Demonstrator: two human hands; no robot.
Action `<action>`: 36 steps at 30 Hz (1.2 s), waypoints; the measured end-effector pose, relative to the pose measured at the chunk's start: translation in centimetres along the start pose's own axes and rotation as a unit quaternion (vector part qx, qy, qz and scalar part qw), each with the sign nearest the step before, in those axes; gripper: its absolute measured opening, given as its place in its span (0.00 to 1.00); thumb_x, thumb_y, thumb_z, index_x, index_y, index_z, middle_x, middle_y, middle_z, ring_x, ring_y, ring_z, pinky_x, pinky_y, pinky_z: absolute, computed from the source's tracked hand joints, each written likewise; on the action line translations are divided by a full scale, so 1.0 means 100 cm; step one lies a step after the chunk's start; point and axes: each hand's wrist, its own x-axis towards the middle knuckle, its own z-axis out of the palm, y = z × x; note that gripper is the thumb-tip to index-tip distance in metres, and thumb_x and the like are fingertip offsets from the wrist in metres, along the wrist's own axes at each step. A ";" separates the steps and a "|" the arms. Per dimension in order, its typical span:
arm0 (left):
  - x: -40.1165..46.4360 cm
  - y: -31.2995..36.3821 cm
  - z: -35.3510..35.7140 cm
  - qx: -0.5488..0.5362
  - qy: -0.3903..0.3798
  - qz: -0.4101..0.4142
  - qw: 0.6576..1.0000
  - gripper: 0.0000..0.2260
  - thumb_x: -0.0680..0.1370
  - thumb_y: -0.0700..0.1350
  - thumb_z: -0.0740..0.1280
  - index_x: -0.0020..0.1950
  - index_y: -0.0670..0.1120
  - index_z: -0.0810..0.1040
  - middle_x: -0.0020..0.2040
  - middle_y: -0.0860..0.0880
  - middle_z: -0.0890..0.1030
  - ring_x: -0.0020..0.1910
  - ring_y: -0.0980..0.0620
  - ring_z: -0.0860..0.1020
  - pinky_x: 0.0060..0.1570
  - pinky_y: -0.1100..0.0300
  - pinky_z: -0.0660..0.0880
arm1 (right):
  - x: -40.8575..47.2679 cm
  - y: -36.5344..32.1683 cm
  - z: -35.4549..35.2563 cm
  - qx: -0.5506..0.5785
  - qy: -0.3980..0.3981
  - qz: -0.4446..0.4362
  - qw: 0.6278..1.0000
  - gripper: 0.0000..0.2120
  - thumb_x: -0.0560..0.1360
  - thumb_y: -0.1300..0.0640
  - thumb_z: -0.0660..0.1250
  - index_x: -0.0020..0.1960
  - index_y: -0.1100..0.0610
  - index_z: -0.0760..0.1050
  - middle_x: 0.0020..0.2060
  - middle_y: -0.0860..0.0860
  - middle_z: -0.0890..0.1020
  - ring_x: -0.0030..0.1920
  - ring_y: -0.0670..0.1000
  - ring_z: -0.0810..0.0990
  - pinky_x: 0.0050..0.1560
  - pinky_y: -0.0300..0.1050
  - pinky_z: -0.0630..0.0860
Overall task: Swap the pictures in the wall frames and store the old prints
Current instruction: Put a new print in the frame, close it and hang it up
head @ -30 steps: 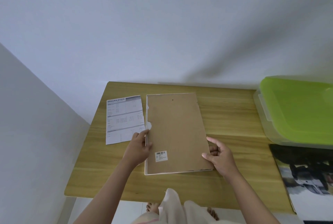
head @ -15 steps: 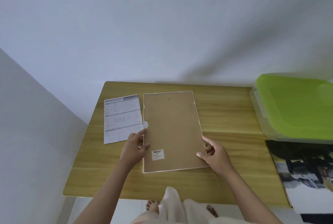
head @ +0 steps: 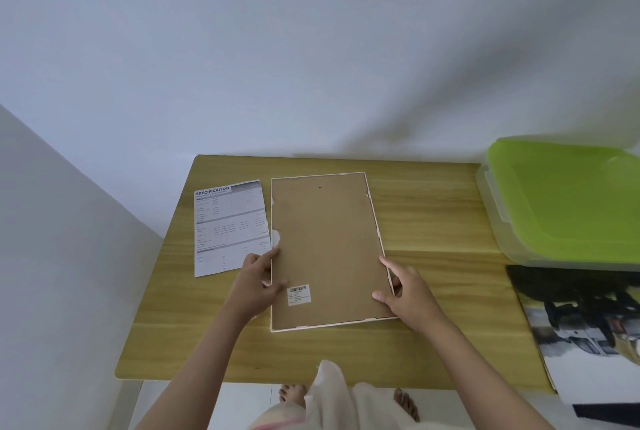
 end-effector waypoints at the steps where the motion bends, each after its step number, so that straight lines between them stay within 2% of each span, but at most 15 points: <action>1: -0.001 -0.001 -0.002 -0.010 -0.024 -0.002 1.000 0.38 0.68 0.46 0.75 0.74 0.50 0.61 0.54 0.48 0.67 0.45 0.56 0.74 0.46 0.68 0.71 | 0.001 0.000 -0.001 -0.003 -0.002 0.000 1.000 0.34 0.69 0.55 0.74 0.71 0.46 0.66 0.46 0.51 0.71 0.41 0.41 0.71 0.49 0.37 0.67; 4: -0.002 -0.002 -0.004 -0.005 -0.083 -0.013 0.996 0.50 0.62 0.48 0.80 0.76 0.53 0.53 0.56 0.49 0.63 0.48 0.53 0.73 0.50 0.65 0.71 | 0.005 -0.002 -0.004 -0.021 -0.021 0.007 1.000 0.34 0.68 0.54 0.74 0.70 0.46 0.65 0.47 0.51 0.73 0.43 0.45 0.73 0.49 0.39 0.68; 7: -0.003 0.000 -0.004 0.004 -0.100 -0.011 0.995 0.52 0.62 0.48 0.80 0.76 0.53 0.50 0.56 0.49 0.61 0.50 0.51 0.71 0.53 0.64 0.70 | 0.013 -0.010 -0.011 -0.056 -0.071 0.014 0.996 0.40 0.67 0.52 0.75 0.73 0.44 0.58 0.59 0.54 0.71 0.55 0.51 0.74 0.57 0.43 0.70; 10: -0.002 0.003 -0.004 0.033 -0.110 -0.004 0.993 0.52 0.62 0.50 0.79 0.77 0.51 0.48 0.57 0.49 0.60 0.52 0.50 0.72 0.55 0.62 0.71 | 0.033 -0.027 -0.024 -0.158 -0.139 0.021 0.977 0.52 0.63 0.50 0.78 0.76 0.44 0.49 0.64 0.55 0.64 0.61 0.55 0.72 0.61 0.46 0.70; 12: -0.001 0.004 -0.006 0.052 -0.126 -0.002 0.991 0.53 0.63 0.51 0.79 0.77 0.51 0.47 0.58 0.50 0.59 0.53 0.50 0.72 0.57 0.60 0.72 | 0.054 -0.039 -0.032 -0.196 -0.163 0.031 0.966 0.56 0.60 0.47 0.79 0.76 0.43 0.46 0.68 0.57 0.61 0.65 0.56 0.71 0.62 0.46 0.69; 15: 0.000 0.006 -0.009 0.062 -0.147 -0.002 0.987 0.55 0.62 0.51 0.79 0.76 0.52 0.45 0.58 0.51 0.59 0.53 0.51 0.71 0.58 0.60 0.73 | 0.093 -0.056 -0.036 -0.190 -0.148 0.038 0.970 0.54 0.61 0.40 0.76 0.76 0.44 0.47 0.73 0.57 0.60 0.73 0.55 0.61 0.68 0.48 0.65; 17: 0.000 0.006 -0.010 0.067 -0.151 -0.003 0.986 0.55 0.62 0.51 0.79 0.76 0.52 0.44 0.58 0.51 0.59 0.53 0.52 0.71 0.59 0.60 0.73 | 0.118 -0.069 -0.037 -0.204 -0.137 0.028 0.969 0.51 0.64 0.39 0.74 0.77 0.47 0.47 0.75 0.53 0.60 0.76 0.54 0.53 0.71 0.49 0.61; 22: -0.001 0.005 -0.008 0.058 -0.151 -0.009 0.987 0.56 0.62 0.52 0.79 0.76 0.53 0.43 0.58 0.51 0.59 0.54 0.51 0.70 0.59 0.59 0.73 | 0.150 -0.082 -0.033 -0.218 -0.113 0.051 0.968 0.50 0.64 0.35 0.71 0.76 0.45 0.46 0.72 0.52 0.65 0.70 0.55 0.67 0.65 0.50 0.69; 27: -0.002 0.010 -0.008 0.058 -0.140 -0.018 0.988 0.55 0.61 0.50 0.80 0.77 0.51 0.46 0.58 0.51 0.60 0.54 0.51 0.70 0.60 0.58 0.73 | 0.152 -0.077 -0.026 -0.181 -0.094 0.056 0.977 0.49 0.65 0.38 0.73 0.76 0.45 0.48 0.72 0.51 0.66 0.71 0.54 0.63 0.67 0.49 0.68; 29: -0.004 0.014 -0.006 0.036 -0.118 -0.046 0.991 0.53 0.61 0.47 0.79 0.76 0.51 0.50 0.58 0.50 0.61 0.54 0.50 0.70 0.59 0.59 0.72 | 0.148 -0.075 -0.021 -0.153 -0.079 0.076 0.982 0.47 0.66 0.40 0.73 0.76 0.45 0.49 0.71 0.54 0.66 0.73 0.55 0.59 0.67 0.48 0.66; 31: -0.007 0.020 -0.004 0.000 -0.092 -0.074 0.993 0.47 0.62 0.42 0.78 0.75 0.51 0.56 0.57 0.49 0.63 0.51 0.51 0.72 0.57 0.61 0.73 | 0.141 -0.068 -0.018 -0.093 -0.048 0.091 0.990 0.46 0.65 0.42 0.73 0.76 0.44 0.52 0.71 0.54 0.66 0.72 0.54 0.61 0.68 0.48 0.66; 32: -0.009 0.021 -0.003 -0.030 -0.082 -0.081 0.993 0.44 0.62 0.40 0.78 0.73 0.51 0.60 0.57 0.50 0.66 0.48 0.51 0.74 0.55 0.60 0.75 | 0.137 -0.064 -0.017 -0.054 -0.028 0.095 0.994 0.45 0.64 0.43 0.74 0.75 0.44 0.55 0.70 0.53 0.67 0.71 0.53 0.64 0.68 0.48 0.67; 34: -0.013 0.026 -0.001 -0.105 -0.072 -0.093 0.988 0.39 0.63 0.36 0.77 0.70 0.51 0.65 0.53 0.54 0.73 0.39 0.55 0.77 0.45 0.63 0.78 | 0.128 -0.056 -0.018 0.033 0.020 0.099 0.994 0.41 0.63 0.48 0.76 0.72 0.43 0.62 0.68 0.50 0.70 0.65 0.52 0.72 0.64 0.48 0.72; 36: -0.017 0.030 0.003 -0.150 -0.066 -0.101 0.981 0.37 0.63 0.34 0.76 0.68 0.52 0.68 0.50 0.53 0.76 0.36 0.56 0.77 0.38 0.66 0.76 | 0.118 -0.052 -0.021 0.110 0.063 0.099 0.987 0.37 0.64 0.53 0.77 0.69 0.43 0.67 0.65 0.47 0.73 0.58 0.50 0.76 0.57 0.47 0.76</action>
